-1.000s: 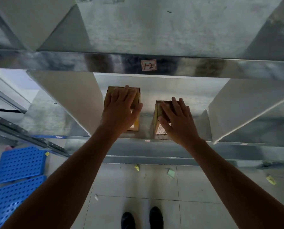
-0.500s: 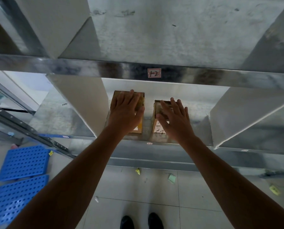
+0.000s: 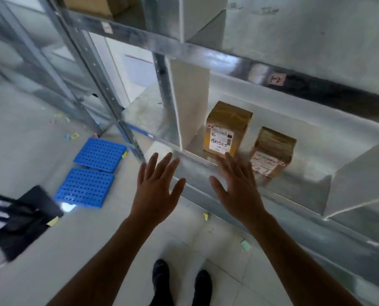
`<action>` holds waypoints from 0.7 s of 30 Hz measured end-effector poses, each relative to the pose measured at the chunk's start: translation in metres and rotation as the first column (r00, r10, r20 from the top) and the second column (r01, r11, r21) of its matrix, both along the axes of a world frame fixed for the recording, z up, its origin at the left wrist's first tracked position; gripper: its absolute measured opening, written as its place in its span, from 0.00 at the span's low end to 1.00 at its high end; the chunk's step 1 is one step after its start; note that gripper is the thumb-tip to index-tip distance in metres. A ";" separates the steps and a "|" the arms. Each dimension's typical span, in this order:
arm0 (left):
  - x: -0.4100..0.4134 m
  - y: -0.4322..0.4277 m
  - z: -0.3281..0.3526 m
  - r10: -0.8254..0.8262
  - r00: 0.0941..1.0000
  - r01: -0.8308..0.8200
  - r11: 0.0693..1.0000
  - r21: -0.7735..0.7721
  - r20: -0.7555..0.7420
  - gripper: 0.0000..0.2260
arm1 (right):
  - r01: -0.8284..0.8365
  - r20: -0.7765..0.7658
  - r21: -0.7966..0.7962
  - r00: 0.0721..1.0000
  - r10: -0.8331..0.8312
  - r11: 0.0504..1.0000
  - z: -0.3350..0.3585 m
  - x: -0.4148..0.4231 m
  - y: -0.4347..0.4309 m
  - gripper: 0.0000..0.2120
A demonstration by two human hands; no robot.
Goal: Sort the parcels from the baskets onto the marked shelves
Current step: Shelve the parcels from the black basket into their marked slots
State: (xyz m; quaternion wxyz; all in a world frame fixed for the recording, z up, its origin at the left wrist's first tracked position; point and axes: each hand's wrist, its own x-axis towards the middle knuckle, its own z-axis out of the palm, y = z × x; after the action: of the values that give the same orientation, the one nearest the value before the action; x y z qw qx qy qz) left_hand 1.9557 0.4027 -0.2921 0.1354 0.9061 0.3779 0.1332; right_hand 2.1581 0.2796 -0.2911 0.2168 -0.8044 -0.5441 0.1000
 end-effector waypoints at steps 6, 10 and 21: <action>-0.129 -0.032 -0.018 0.318 0.939 -0.334 0.935 -0.123 -0.130 0.31 | -0.309 -0.033 -0.159 0.951 0.307 0.938 -0.019 -0.103 0.038 0.32; -0.219 -0.052 -0.021 0.504 0.850 -0.524 0.839 -0.144 -0.156 0.32 | -0.502 -0.035 -0.197 0.862 0.506 0.842 -0.021 -0.191 0.060 0.31; -0.513 -0.094 -0.017 0.884 0.463 -0.880 0.452 -0.147 -0.057 0.30 | -0.786 -0.024 -0.203 0.601 0.799 0.584 -0.013 -0.501 0.116 0.32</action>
State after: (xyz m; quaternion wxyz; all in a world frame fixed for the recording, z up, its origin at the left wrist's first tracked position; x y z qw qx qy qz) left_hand 1.4428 0.3087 -0.3094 0.1219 0.5639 0.7995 0.1669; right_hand 1.6571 0.3959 -0.3046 0.0513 -0.4975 -0.8401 0.2099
